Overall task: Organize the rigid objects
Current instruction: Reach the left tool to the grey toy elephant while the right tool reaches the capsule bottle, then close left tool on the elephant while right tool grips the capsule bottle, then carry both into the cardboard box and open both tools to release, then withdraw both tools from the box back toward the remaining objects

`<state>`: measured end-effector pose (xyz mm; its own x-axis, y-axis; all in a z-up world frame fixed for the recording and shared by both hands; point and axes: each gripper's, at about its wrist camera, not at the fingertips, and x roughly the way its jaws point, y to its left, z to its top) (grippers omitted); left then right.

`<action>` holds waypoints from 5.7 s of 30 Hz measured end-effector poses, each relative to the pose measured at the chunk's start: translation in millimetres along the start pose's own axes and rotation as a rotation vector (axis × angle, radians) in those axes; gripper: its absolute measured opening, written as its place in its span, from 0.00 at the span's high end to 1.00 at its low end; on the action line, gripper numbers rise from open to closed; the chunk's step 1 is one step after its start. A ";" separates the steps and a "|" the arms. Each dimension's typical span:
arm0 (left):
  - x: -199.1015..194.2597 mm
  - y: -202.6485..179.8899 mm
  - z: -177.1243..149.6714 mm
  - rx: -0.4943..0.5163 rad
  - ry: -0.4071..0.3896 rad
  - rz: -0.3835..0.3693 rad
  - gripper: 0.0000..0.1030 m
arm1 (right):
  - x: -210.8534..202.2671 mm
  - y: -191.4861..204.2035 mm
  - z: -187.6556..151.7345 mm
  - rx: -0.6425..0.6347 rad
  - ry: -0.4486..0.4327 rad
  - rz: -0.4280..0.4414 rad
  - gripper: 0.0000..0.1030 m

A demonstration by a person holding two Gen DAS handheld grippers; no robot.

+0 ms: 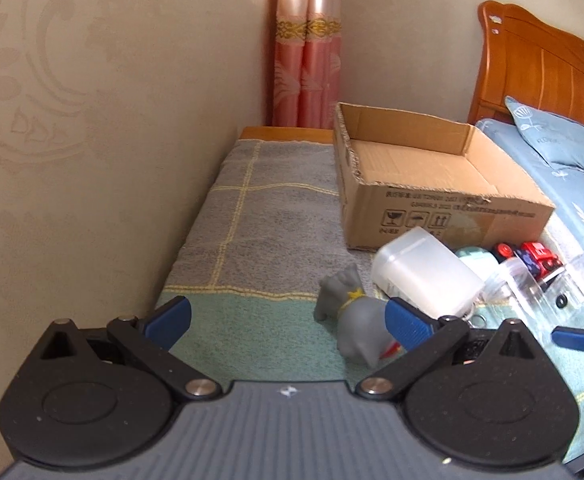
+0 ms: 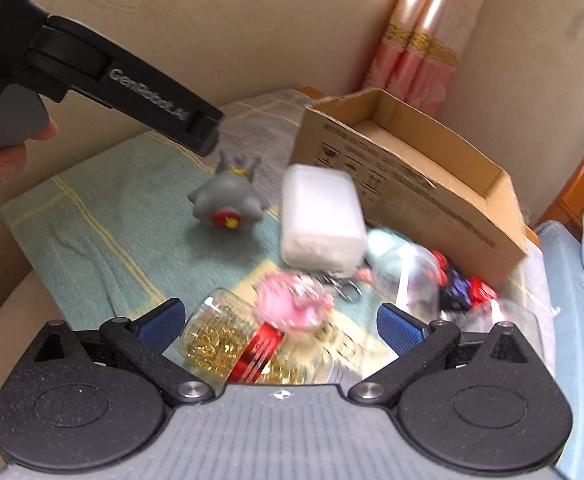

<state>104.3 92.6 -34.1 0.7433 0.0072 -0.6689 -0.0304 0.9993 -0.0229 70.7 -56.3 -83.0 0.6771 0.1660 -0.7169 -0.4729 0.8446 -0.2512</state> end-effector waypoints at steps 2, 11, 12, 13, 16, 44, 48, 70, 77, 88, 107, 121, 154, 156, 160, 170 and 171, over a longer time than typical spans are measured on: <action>1.4 -5.0 -4.0 0.027 0.010 -0.015 0.01 | -3.6 -7.3 -9.7 0.022 0.022 -0.018 0.00; 14.5 -20.7 -31.0 0.119 0.079 -0.107 0.01 | 9.4 -43.5 -51.8 0.218 0.113 0.100 0.00; 16.9 -23.3 -34.2 0.135 0.092 -0.122 0.01 | 11.6 -47.2 -54.3 0.244 0.104 0.124 0.00; 19.4 -26.1 -36.8 0.152 0.107 -0.131 0.01 | 12.2 -47.8 -55.0 0.240 0.095 0.127 0.00; 25.7 -34.1 -45.2 0.208 0.133 -0.159 0.01 | 12.9 -47.3 -56.8 0.210 0.076 0.143 0.00; 65.6 -31.4 -6.4 0.417 -0.007 -0.293 0.01 | 8.3 -55.2 -72.2 0.155 -0.046 0.193 0.00; 71.3 -35.0 -5.0 0.445 0.005 -0.341 0.04 | 9.2 -55.6 -69.4 0.157 -0.032 0.195 0.00; 66.6 -22.8 -3.3 0.386 0.038 -0.348 0.25 | 11.5 -51.8 -42.2 0.179 -0.025 0.188 0.07; 52.5 -22.9 -0.4 0.358 0.053 -0.331 0.26 | 1.0 -56.3 -40.7 0.173 -0.029 0.222 0.07; 9.5 -40.3 31.1 0.377 0.022 -0.318 0.26 | -27.9 -79.9 -21.9 0.142 -0.070 0.236 0.07; 67.2 -102.8 169.2 0.446 -0.046 -0.292 0.26 | -24.2 -180.7 63.1 0.140 -0.201 0.136 0.07; 118.1 -99.7 181.5 0.349 -0.080 -0.202 0.06 | 6.7 -214.7 91.1 0.158 -0.164 0.107 0.07; 27.4 -29.4 69.0 0.135 -0.122 -0.069 0.01 | 74.9 -248.4 162.1 0.259 -0.054 0.078 0.00; 23.3 -32.2 66.7 0.140 -0.129 -0.077 0.01 | 68.0 -242.6 157.7 0.249 -0.050 0.075 0.00; 17.7 -36.2 63.8 0.144 -0.131 -0.088 0.01 | 57.0 -233.3 145.6 0.243 -0.037 0.080 0.00; 13.3 -44.8 50.1 0.168 -0.097 -0.095 0.01 | 51.1 -211.8 93.0 0.262 0.056 0.049 0.00; 13.5 -46.2 47.7 0.173 -0.088 -0.096 0.01 | 52.2 -210.6 84.5 0.264 0.065 0.041 0.00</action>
<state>147.6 48.3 -6.7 0.7932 -0.0928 -0.6019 0.1529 0.9870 0.0494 253.2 -182.5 -12.5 0.6184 0.1770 -0.7657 -0.3301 0.9427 -0.0486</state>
